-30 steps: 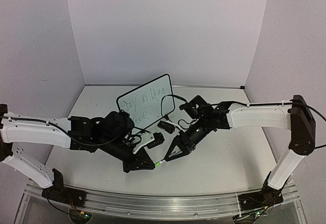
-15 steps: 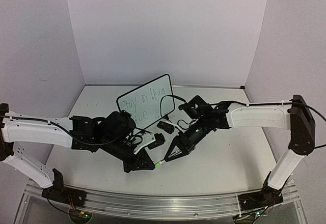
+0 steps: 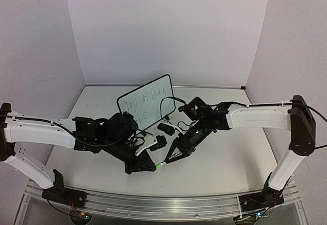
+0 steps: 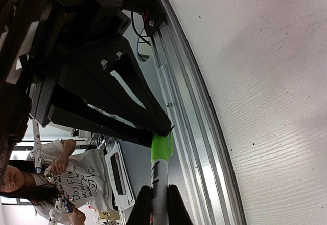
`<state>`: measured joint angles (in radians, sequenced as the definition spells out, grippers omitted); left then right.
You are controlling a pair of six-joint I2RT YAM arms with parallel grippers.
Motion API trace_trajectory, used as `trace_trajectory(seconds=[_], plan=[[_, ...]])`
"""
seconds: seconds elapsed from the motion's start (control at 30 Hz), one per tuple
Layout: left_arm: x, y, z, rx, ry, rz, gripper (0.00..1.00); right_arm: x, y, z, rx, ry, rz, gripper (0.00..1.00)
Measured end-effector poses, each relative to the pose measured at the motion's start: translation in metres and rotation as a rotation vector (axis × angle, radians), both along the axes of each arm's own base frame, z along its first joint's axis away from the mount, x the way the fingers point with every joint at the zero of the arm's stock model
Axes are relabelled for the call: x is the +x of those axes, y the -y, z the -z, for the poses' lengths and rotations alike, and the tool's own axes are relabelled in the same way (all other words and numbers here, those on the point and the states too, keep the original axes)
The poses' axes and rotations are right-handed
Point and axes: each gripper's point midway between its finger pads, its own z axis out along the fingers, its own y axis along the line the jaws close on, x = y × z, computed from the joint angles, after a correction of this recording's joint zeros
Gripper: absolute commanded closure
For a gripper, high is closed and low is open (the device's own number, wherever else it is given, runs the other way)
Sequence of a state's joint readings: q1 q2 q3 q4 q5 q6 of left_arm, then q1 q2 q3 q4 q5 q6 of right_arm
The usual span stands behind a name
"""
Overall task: Write a sentence on the whiteboard
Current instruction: Insert the whiteboard marker without the cap into the pen cap, then put down the whiteboard marker at the center of the board.
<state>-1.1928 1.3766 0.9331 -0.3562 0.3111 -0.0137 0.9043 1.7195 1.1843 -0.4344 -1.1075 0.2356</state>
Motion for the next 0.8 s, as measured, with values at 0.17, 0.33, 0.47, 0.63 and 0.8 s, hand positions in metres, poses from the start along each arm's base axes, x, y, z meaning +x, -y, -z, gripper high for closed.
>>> trace_trajectory(seconds=[0.17, 0.33, 0.47, 0.63, 0.8], plan=[[0.0, 0.0, 0.0, 0.0, 0.005, 0.003, 1.0, 0.0, 0.0, 0.0, -0.001, 0.002, 0.001, 1.0], [0.006, -0.003, 0.002, 0.014, 0.021, -0.016, 0.68, 0.006, -0.002, 0.003, -0.012, 0.05, 0.024, 1.0], [0.038, 0.012, -0.034, -0.134, 0.122, -0.116, 0.4, 0.021, -0.003, 0.002, -0.027, 0.144, 0.086, 1.0], [0.078, -0.019, -0.08, -0.27, 0.181, -0.323, 0.26, 0.08, 0.032, -0.007, -0.077, 0.257, 0.316, 1.0], [0.105, -0.059, -0.077, -0.268, 0.168, -0.515, 0.2, 0.132, 0.071, -0.006, -0.159, 0.342, 0.527, 1.0]])
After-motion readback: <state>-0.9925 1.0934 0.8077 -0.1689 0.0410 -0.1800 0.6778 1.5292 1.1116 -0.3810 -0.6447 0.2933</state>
